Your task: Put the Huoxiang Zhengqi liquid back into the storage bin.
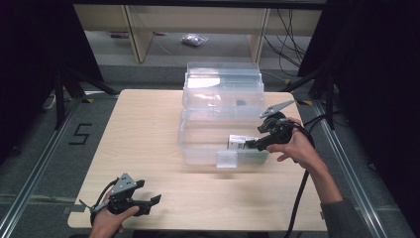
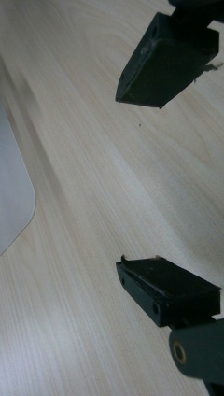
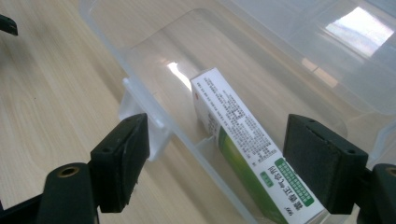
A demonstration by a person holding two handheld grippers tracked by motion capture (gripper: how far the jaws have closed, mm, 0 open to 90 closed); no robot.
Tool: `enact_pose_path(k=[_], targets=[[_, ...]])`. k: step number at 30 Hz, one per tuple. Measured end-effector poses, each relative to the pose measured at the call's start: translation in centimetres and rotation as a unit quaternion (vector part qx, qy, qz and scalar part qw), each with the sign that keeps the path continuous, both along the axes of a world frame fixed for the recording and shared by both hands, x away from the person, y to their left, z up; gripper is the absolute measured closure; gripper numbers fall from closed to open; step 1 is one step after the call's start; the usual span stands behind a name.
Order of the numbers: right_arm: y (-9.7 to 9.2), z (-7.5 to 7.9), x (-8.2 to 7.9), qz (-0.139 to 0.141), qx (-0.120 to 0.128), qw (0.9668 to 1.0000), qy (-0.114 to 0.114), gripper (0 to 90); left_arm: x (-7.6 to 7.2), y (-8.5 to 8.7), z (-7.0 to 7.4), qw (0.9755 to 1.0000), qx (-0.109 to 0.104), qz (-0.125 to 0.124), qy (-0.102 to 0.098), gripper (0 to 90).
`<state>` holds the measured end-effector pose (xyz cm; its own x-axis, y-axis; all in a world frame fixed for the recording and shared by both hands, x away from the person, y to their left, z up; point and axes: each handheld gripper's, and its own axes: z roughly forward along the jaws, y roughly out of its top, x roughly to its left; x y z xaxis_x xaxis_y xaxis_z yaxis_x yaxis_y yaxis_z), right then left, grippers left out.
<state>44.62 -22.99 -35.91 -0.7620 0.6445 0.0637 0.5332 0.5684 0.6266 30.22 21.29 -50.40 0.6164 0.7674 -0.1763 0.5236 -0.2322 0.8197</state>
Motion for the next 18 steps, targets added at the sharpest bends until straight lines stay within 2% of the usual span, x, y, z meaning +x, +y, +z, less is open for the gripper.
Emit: enact_pose_path(k=[1,2,7,8,9,11,12,15,16,18], targets=[[0.1,-0.2,-0.2,-0.008,0.007,0.9999,-0.007,23.8,0.0,0.0,0.0,1.0000,0.000,0.000,0.000,15.3],[-0.1,-0.3,-0.3,-0.002,0.002,1.0000,-0.006,23.4,0.0,0.0,0.0,1.0000,0.000,0.000,0.000,15.3],[0.0,-0.7,-1.1,-0.017,0.008,0.9998,-0.003,22.7,0.0,0.0,0.0,1.0000,0.000,0.000,-0.001,15.3],[0.0,-1.0,-1.1,-0.015,0.015,0.9997,-0.013,22.6,0.0,0.0,0.0,1.0000,0.002,-0.001,-0.002,15.3],[0.0,-0.9,-1.3,-0.019,0.008,0.9998,-0.004,22.1,0.0,0.0,0.0,1.0000,-0.001,0.002,-0.006,15.3],[0.0,-1.2,-1.4,-0.008,0.008,0.9998,-0.013,21.6,0.0,0.1,0.0,1.0000,0.001,0.001,-0.004,15.3],[0.0,-1.1,-1.6,-0.019,0.015,0.9997,-0.007,21.2,0.0,0.0,0.0,1.0000,-0.001,0.001,-0.005,15.3],[0.1,-1.3,-2.1,-0.027,0.019,0.9994,-0.010,20.8,0.0,0.1,0.1,1.0000,0.003,-0.003,-0.003,15.3],[0.1,-1.4,-2.2,-0.027,0.024,0.9992,-0.019,20.4,0.0,0.1,0.1,1.0000,0.001,-0.002,-0.003,15.3],[0.2,-1.5,-2.6,-0.029,0.030,0.9989,-0.020,20.1,0.0,0.1,0.0,1.0000,0.002,-0.002,-0.002,15.3]])
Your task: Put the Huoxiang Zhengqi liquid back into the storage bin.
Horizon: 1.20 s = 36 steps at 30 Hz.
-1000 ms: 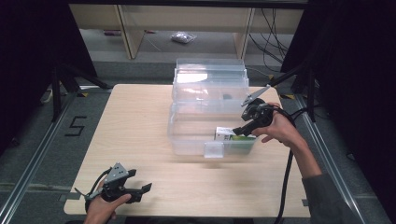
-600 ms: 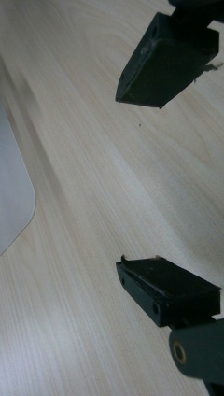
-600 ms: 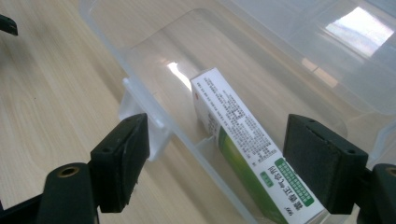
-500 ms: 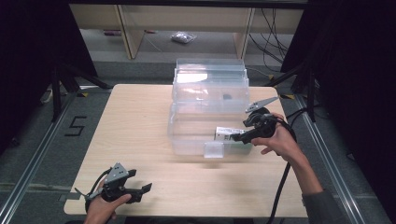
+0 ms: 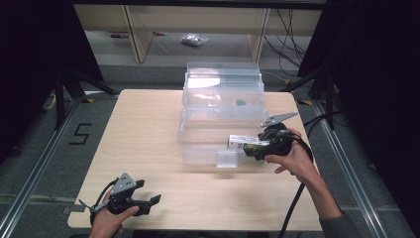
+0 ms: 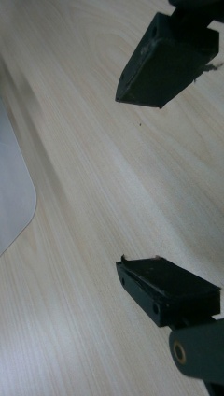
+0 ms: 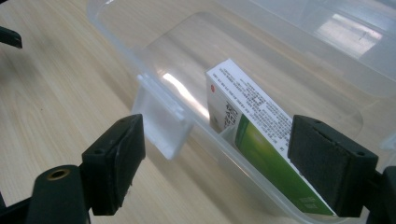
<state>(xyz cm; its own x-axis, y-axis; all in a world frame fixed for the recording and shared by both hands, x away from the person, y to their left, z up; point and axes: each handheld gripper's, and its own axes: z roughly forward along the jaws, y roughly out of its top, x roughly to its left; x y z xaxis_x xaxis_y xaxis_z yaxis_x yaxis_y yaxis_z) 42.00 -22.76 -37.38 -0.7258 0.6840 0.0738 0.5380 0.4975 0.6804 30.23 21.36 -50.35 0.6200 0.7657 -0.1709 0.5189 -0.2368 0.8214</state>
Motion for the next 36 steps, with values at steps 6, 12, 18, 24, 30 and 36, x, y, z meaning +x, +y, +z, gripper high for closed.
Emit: enact_pose_path(k=[6,12,18,24,30,36], targets=[[0.3,-0.1,-1.2,-0.008,0.010,0.9999,-0.001,19.3,0.0,0.0,0.0,1.0000,0.002,0.000,0.000,15.3],[0.7,-0.5,-2.2,-0.013,0.025,0.9996,0.003,18.5,-0.1,0.0,0.1,1.0000,0.000,0.001,0.001,15.2],[0.8,-0.8,-2.9,0.003,0.026,0.9996,-0.007,18.1,-0.1,0.0,0.1,1.0000,0.001,0.005,0.000,15.1],[0.8,-1.0,-3.5,0.006,0.039,0.9992,-0.008,17.7,-0.1,0.0,0.1,1.0000,0.002,0.005,0.000,15.0],[0.8,-1.6,-4.0,0.002,0.039,0.9992,-0.002,17.3,-0.1,0.1,0.2,1.0000,0.003,0.005,-0.001,14.9],[0.9,-2.2,-4.3,0.007,0.037,0.9993,-0.007,17.3,-0.1,0.1,0.2,1.0000,0.004,0.003,-0.002,14.9]])
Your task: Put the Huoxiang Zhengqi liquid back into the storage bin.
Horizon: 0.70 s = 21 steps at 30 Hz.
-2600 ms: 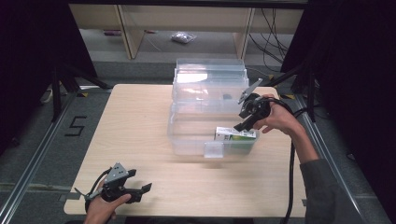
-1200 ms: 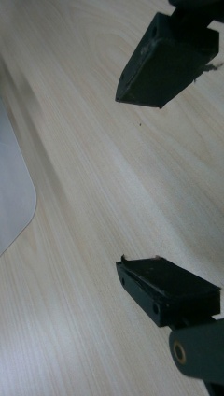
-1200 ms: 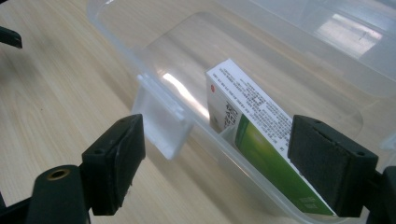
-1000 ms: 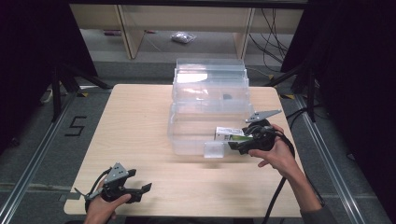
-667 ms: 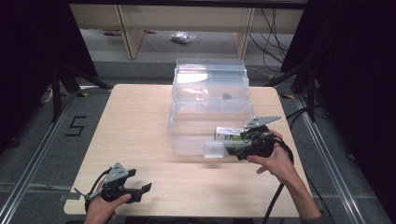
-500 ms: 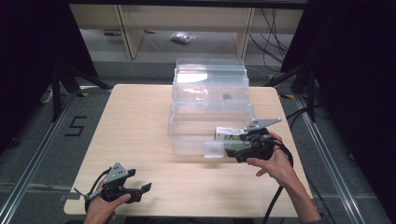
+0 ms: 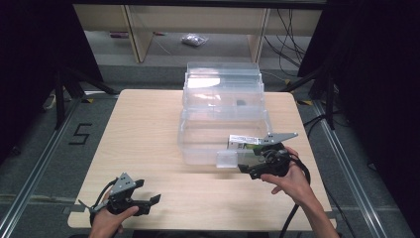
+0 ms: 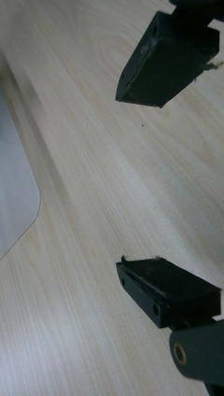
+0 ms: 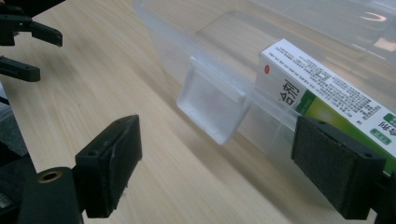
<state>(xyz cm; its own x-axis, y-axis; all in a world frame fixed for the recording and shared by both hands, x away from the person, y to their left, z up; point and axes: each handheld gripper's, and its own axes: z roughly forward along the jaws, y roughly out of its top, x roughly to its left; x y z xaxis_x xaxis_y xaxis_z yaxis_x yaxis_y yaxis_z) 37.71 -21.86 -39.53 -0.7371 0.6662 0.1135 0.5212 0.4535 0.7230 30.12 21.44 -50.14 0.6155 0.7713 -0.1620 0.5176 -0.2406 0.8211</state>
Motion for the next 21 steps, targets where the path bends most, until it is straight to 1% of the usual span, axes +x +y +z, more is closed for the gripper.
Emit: enact_pose_path(k=[1,2,3,5,6,7,8,9,10,11,12,13,15,16,17,18,19,20,21], targets=[[0.1,0.0,-0.1,-0.003,0.004,1.0000,0.008,17.3,0.0,0.0,0.0,1.0000,0.000,0.000,0.000,14.9],[0.0,-0.2,-0.1,-0.001,0.003,1.0000,0.000,17.3,0.0,0.0,0.0,1.0000,0.000,0.000,0.000,14.9],[0.2,-0.1,-0.4,-0.011,0.004,0.9997,0.019,17.3,0.0,0.0,0.0,1.0000,0.000,0.000,0.001,14.9],[0.1,-0.4,-0.3,-0.003,0.002,1.0000,0.006,17.3,0.0,0.0,0.0,1.0000,-0.001,0.000,0.000,14.9],[0.1,-0.4,-0.4,-0.007,0.002,0.9999,0.014,17.3,0.0,0.0,0.0,1.0000,0.000,0.000,0.001,14.9],[0.1,-0.6,-0.4,-0.006,0.001,1.0000,0.006,17.3,0.0,0.0,0.0,1.0000,0.000,0.000,0.001,14.9],[0.1,-0.6,-0.5,-0.004,0.001,0.9999,0.010,17.3,0.0,0.0,0.0,1.0000,-0.001,0.000,0.001,14.9],[0.1,-0.7,-0.6,-0.007,0.001,0.9999,0.014,17.3,0.0,-0.1,0.0,1.0000,-0.003,0.001,0.001,14.9],[0.0,-0.9,-0.5,-0.002,0.001,1.0000,-0.002,17.3,0.0,-0.1,-0.1,1.0000,-0.003,0.000,0.002,14.9],[0.1,-1.0,-0.7,-0.010,0.005,0.9999,0.013,17.3,0.0,-0.1,-0.1,1.0000,-0.003,0.000,0.002,14.9],[0.0,-1.2,-0.5,0.000,0.000,1.0000,-0.009,17.3,0.0,-0.1,-0.1,1.0000,-0.003,-0.001,0.001,14.9],[0.1,-1.3,-0.7,-0.009,0.007,0.9999,0.006,17.3,0.0,-0.1,-0.1,1.0000,-0.003,-0.001,0.001,14.9],[0.1,-1.8,-0.7,-0.007,0.009,0.9999,0.000,17.3,0.0,-0.1,-0.1,1.0000,-0.005,0.000,0.002,14.9],[0.2,-1.9,-0.8,-0.010,0.013,0.9998,0.009,17.3,0.0,-0.1,-0.1,1.0000,-0.005,0.000,0.002,14.9],[0.1,-2.1,-0.8,-0.013,0.013,0.9998,0.012,17.3,0.0,-0.1,-0.1,1.0000,-0.005,0.000,0.002,14.9],[0.2,-2.4,-0.8,-0.010,0.016,0.9998,0.010,17.3,0.0,-0.1,-0.1,1.0000,-0.005,0.000,0.003,14.9],[0.2,-2.6,-0.8,-0.010,0.021,0.9996,0.017,17.3,0.0,-0.1,-0.1,1.0000,-0.005,0.000,0.002,14.9],[0.2,-2.6,-0.8,-0.010,0.021,0.9996,0.017,17.3,0.0,-0.1,-0.1,1.0000,-0.005,0.000,0.002,14.9],[0.1,-3.0,-0.8,-0.009,0.021,0.9997,0.006,17.3,0.0,-0.1,-0.1,1.0000,-0.004,0.000,0.002,14.9]])
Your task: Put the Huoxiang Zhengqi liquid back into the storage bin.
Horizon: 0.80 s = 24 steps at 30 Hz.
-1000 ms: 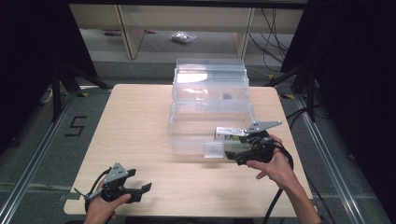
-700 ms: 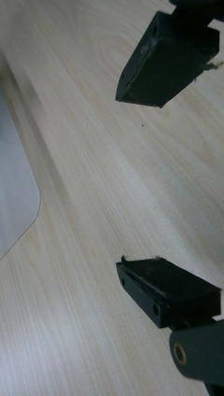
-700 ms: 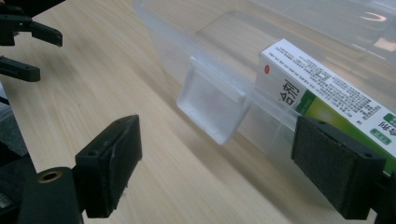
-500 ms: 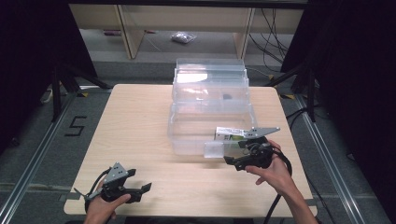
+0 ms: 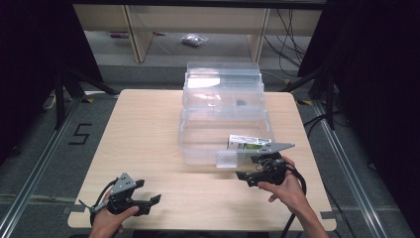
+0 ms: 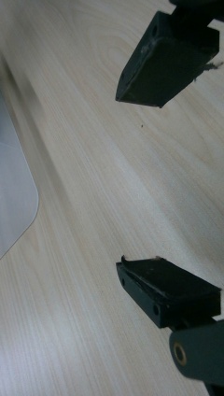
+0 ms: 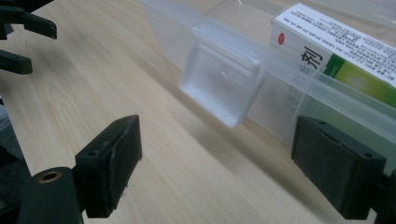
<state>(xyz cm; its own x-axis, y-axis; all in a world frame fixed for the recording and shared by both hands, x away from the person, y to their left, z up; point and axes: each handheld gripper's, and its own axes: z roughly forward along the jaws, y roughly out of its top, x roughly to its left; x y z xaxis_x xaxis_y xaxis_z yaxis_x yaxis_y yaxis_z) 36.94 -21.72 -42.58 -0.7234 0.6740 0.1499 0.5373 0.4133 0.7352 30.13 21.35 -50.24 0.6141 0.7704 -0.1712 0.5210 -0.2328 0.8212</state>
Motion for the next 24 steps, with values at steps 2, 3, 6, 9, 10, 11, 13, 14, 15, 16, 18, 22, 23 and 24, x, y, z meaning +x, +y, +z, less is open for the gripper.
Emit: enact_pose_path(k=[2,3,6,9,10,11,13,14,15,16,18,22,23,24], targets=[[0.0,-0.1,-0.4,-0.013,0.002,0.9998,0.017,17.1,-0.1,0.0,0.1,1.0000,0.001,0.000,-0.001,14.9],[-0.2,-0.3,-0.3,0.001,0.003,1.0000,0.003,16.7,-0.1,0.0,0.1,1.0000,0.001,0.000,0.000,14.9],[-0.3,-0.7,-0.8,-0.010,0.006,0.9999,0.008,16.8,0.0,0.0,0.0,1.0000,0.003,-0.003,0.000,14.9],[-0.5,-1.4,-1.0,-0.018,0.012,0.9997,0.015,16.7,-0.1,0.0,0.0,1.0000,0.001,-0.001,0.000,14.9],[-0.5,-1.6,-1.1,-0.022,0.012,0.9996,0.014,16.7,-0.1,0.0,0.1,1.0000,0.001,0.000,0.000,14.9],[-0.6,-1.9,-1.1,-0.021,0.013,0.9996,0.015,16.6,-0.1,0.0,0.1,1.0000,0.001,0.000,-0.001,14.9],[-0.7,-2.4,-1.2,-0.019,0.014,0.9995,0.021,16.5,-0.1,0.0,0.1,1.0000,0.001,0.000,-0.001,14.9],[-0.7,-2.6,-1.3,-0.026,0.016,0.9991,0.029,16.4,-0.1,0.0,0.1,1.0000,0.000,0.000,-0.001,14.9],[-0.8,-2.9,-1.2,-0.016,0.023,0.9992,0.027,16.4,-0.1,0.0,0.1,1.0000,0.000,-0.001,-0.001,14.9],[-0.9,-2.9,-1.3,-0.026,0.018,0.9992,0.026,16.3,-0.1,0.0,0.1,1.0000,0.002,-0.002,0.000,14.9],[-0.9,-3.3,-1.6,-0.030,0.030,0.9984,0.036,16.3,0.0,0.0,0.0,1.0000,-0.001,-0.006,-0.001,14.9],[-1.2,-4.0,-1.9,-0.026,0.024,0.9989,0.031,16.2,-0.1,0.0,0.1,1.0000,0.003,-0.006,-0.004,14.9],[-1.4,-4.0,-2.1,-0.031,0.021,0.9988,0.031,16.2,-0.1,0.0,0.1,1.0000,0.005,-0.006,-0.002,14.9],[-1.4,-4.2,-2.1,-0.026,0.028,0.9989,0.028,16.2,-0.1,0.0,0.1,1.0000,0.005,-0.007,-0.002,14.9]])
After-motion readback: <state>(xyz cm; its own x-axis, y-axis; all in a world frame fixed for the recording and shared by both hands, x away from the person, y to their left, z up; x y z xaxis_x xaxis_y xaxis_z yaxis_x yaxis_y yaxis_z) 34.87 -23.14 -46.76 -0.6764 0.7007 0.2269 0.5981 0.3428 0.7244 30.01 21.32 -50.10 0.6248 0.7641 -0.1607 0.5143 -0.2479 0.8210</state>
